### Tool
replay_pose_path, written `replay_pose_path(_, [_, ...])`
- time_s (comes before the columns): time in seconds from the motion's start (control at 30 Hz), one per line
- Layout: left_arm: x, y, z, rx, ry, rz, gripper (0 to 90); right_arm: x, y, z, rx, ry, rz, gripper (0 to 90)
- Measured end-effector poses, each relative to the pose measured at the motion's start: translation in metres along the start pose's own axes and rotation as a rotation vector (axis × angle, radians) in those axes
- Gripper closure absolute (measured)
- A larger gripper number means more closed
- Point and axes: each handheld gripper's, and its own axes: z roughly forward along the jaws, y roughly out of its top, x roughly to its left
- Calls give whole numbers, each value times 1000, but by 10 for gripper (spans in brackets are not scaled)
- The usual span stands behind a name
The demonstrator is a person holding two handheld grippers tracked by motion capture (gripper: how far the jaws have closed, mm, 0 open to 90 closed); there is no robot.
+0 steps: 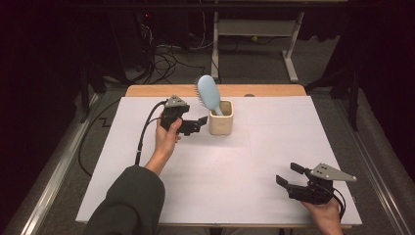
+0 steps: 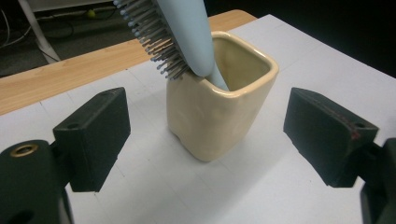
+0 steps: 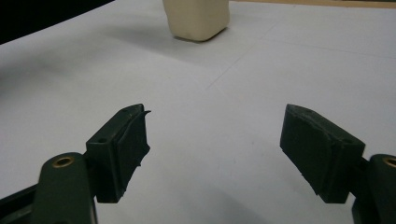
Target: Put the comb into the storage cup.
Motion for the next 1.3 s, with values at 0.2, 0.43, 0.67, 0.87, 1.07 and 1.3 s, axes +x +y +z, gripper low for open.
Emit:
replay_pose_path(0.2, [1,-4,-8,-4,-8,5,156,0,0,-1,-10,0,8,230])
replay_pose_path(0.43, [2,-10,-19,-6,-14,12,156,-1,0,-1,-10,-2,14,224])
replay_pose_path(0.67, [5,-17,-28,-8,-7,13,157,-2,0,-1,-12,-2,18,222])
replay_pose_path(0.87, [8,-24,-36,0,-4,15,158,-2,0,0,-8,-3,19,221])
replay_pose_path(1.07, [10,-28,-43,-14,-7,9,158,-2,0,-1,-10,-4,20,220])
replay_pose_path(1.3, [10,-30,-49,-23,-7,6,158,-2,0,0,-12,-4,21,220])
